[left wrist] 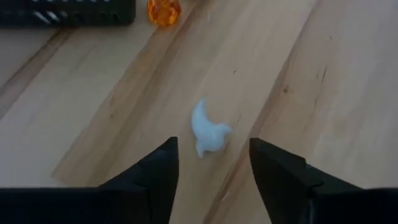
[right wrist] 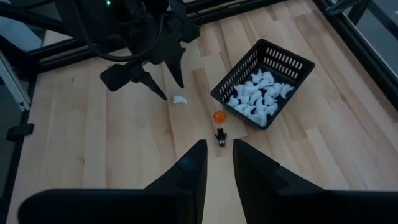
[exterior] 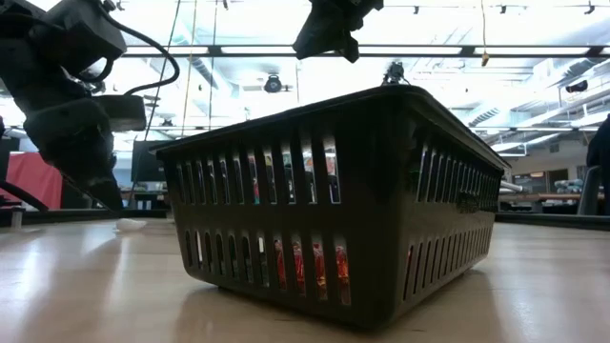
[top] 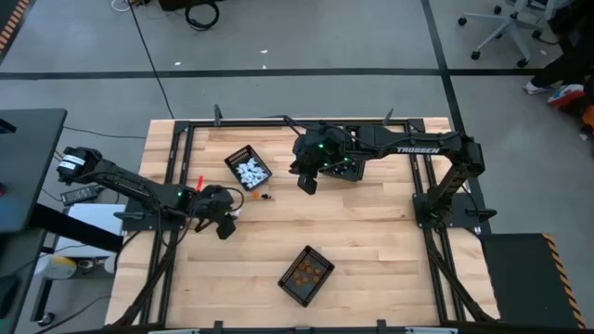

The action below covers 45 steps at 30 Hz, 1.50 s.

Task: Sort Halloween decoration
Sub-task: Put the white ghost toy into the top left black basket

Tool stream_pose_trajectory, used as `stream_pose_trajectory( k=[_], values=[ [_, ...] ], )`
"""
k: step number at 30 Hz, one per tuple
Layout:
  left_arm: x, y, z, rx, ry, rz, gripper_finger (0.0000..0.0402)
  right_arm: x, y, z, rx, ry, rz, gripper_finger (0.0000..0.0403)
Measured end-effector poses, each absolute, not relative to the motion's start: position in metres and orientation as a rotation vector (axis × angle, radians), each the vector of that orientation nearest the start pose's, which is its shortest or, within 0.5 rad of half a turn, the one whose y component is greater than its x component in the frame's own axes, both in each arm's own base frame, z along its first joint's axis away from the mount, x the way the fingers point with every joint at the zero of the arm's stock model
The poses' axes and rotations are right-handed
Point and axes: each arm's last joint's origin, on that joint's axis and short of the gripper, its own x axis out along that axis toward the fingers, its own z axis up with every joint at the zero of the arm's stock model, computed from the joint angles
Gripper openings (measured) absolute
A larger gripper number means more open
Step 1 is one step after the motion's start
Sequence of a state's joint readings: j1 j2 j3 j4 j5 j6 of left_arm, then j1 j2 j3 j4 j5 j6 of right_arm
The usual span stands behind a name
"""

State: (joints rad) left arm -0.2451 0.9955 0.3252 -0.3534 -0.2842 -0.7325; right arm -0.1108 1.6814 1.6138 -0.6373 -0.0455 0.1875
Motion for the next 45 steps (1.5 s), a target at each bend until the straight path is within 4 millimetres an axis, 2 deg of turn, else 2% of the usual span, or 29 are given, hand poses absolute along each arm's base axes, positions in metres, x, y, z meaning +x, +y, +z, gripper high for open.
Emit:
stream_pose_trajectory(
  k=[9, 18, 22, 32, 39, 45],
  values=[
    [0.164, -0.031, 0.134, -0.366, 0.859, 0.405, 0.0215, 0.37, -0.04, 0.348, 0.235, 0.681, -0.126, 0.0083],
    [0.17, -0.032, 0.114, -0.329, 0.957, 0.464, 0.0213, 0.37, -0.04, 0.348, 0.25, 0.68, -0.125, 0.0083],
    [0.17, -0.033, 0.114, -0.327, 0.959, 0.455, 0.019, 0.37, -0.04, 0.348, 0.252, 0.682, -0.124, 0.0083],
    [0.176, -0.035, 0.121, -0.31, 0.989, 0.399, 0.0099, 0.37, -0.041, 0.348, 0.252, 0.679, -0.127, 0.0083],
    [0.176, -0.035, 0.121, -0.345, 0.977, 0.419, 0.0068, 0.37, -0.041, 0.348, 0.251, 0.68, -0.127, 0.0083],
    [0.176, -0.035, 0.125, -0.371, 0.947, 0.419, 0.006, 0.37, -0.041, 0.348, 0.249, 0.68, -0.126, 0.0083]
  ],
)
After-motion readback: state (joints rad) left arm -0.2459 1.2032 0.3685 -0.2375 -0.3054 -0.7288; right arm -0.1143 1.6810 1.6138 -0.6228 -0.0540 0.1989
